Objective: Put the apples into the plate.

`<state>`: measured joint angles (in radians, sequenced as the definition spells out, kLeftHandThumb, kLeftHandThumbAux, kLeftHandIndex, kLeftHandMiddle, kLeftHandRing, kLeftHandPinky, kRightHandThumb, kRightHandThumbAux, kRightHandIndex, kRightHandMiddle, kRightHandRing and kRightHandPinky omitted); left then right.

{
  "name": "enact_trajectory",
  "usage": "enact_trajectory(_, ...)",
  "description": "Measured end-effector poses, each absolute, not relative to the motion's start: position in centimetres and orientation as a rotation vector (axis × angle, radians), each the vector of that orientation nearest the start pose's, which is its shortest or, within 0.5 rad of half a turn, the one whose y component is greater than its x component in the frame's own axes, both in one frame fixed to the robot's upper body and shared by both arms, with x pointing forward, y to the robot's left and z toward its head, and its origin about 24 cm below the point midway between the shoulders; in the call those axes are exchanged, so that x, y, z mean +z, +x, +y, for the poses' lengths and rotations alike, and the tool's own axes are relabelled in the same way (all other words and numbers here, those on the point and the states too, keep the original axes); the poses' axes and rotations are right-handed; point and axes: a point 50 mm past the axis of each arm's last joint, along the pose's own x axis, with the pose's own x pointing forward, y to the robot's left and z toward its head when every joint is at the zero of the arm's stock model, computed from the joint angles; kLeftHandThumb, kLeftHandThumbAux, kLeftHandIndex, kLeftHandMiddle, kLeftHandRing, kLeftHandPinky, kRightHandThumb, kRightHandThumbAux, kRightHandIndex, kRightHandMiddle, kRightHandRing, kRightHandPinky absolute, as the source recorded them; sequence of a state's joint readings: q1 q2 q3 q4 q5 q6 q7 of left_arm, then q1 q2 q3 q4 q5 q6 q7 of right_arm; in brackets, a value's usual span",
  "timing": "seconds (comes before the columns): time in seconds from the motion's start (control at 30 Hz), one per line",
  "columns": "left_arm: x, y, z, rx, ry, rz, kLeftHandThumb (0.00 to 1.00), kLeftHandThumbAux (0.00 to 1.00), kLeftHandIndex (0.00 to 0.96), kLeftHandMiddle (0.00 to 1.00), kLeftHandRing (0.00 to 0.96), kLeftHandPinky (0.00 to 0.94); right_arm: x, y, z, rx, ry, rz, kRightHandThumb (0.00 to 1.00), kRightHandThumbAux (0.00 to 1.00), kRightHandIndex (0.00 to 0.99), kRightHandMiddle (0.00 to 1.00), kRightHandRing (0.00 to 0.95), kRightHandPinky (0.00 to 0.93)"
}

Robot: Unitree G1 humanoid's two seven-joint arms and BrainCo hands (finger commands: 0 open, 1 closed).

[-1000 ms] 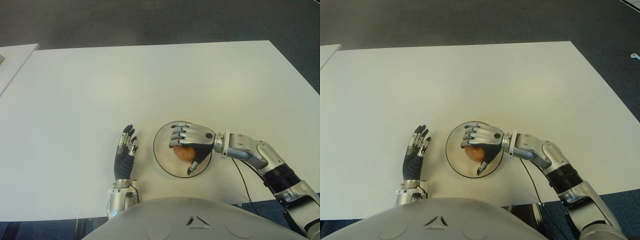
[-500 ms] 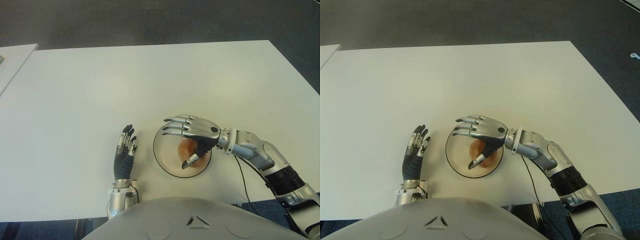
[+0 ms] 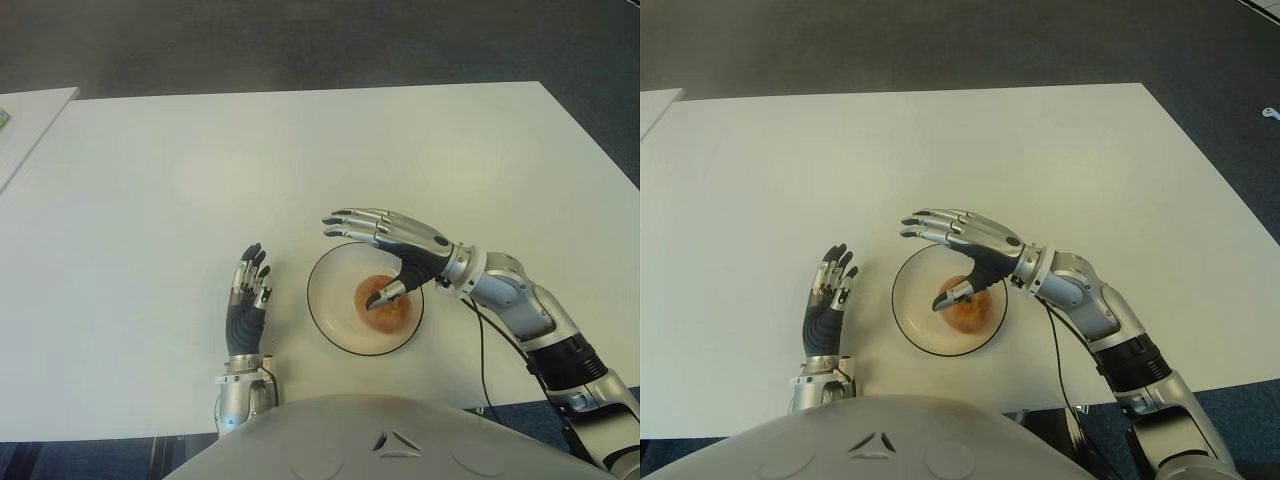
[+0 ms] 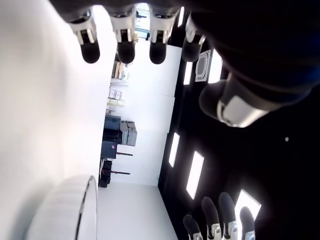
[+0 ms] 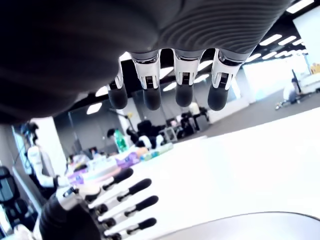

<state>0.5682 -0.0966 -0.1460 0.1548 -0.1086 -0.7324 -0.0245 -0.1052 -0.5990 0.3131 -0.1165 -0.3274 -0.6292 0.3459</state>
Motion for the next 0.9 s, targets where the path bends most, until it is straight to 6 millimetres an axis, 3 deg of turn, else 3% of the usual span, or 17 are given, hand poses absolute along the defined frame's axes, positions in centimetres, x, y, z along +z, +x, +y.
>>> enact_trajectory(0.4,-2.1,11.2,13.3,0.126,-0.22,-0.046,0.139,0.5,0.093,0.057,0.028,0.025,11.2,22.6,-15.0,0.781,-0.743,-0.53,0.049,0.18,0.0,0.0,0.0,0.0)
enact_trajectory(0.7,-1.9,11.2,13.0,0.115,-0.224,-0.047,0.136,0.497,0.09,0.057,0.027,0.028,6.9,24.9,-17.3,0.598,-0.583,-0.331,0.011,0.226,0.0,0.0,0.0,0.0)
enact_trajectory(0.9,-1.8,11.1,12.8,0.096,-0.204,-0.026,0.125,0.51,0.075,0.044,0.02,0.019,6.1,24.4,-18.8,0.497,-0.418,-0.263,0.004,0.261,0.0,0.0,0.0,0.0)
